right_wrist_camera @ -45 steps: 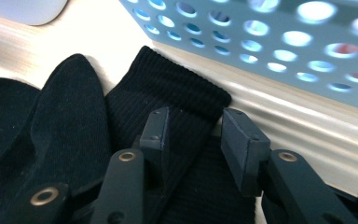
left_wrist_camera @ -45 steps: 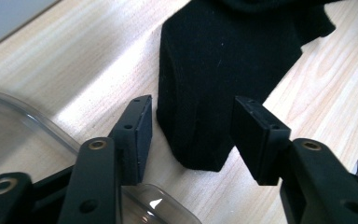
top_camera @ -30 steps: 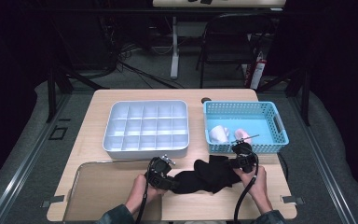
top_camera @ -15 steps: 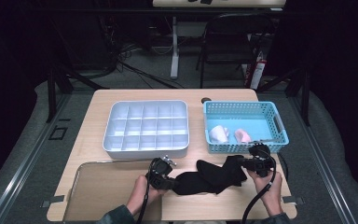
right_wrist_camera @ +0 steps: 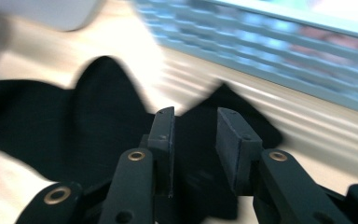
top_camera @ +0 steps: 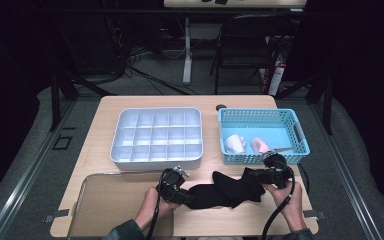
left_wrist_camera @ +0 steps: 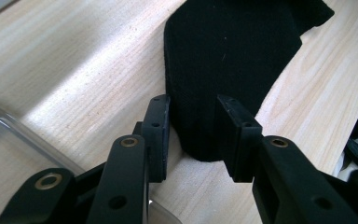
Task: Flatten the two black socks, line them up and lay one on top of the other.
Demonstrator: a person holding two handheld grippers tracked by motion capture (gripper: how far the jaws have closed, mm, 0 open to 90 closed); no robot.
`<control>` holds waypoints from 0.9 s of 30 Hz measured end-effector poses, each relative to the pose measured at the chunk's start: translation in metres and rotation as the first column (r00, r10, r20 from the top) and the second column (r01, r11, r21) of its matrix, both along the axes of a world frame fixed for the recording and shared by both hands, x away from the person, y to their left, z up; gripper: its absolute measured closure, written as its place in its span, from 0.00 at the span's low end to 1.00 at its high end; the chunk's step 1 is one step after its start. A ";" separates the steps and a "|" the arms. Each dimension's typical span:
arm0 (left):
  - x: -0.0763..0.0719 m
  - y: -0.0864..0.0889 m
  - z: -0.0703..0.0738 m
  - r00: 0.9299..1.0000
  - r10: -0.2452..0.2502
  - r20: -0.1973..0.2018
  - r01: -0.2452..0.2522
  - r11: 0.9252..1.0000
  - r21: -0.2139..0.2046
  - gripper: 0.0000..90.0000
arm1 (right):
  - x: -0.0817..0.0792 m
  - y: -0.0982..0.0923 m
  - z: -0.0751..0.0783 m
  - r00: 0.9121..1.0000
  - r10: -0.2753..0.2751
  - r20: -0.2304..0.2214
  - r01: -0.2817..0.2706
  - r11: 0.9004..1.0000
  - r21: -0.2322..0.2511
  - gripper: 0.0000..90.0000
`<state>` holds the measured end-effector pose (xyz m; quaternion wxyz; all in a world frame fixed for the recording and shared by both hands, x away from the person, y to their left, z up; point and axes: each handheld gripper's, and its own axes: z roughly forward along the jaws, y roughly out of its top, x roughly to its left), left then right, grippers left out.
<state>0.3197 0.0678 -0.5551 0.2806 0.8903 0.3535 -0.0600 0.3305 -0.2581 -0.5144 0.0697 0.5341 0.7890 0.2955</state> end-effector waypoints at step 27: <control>0.002 0.003 0.006 1.000 0.015 -0.004 -0.015 1.000 -0.003 0.39 | 0.030 0.056 -0.038 0.976 0.158 -0.151 -0.173 0.981 -0.088 0.91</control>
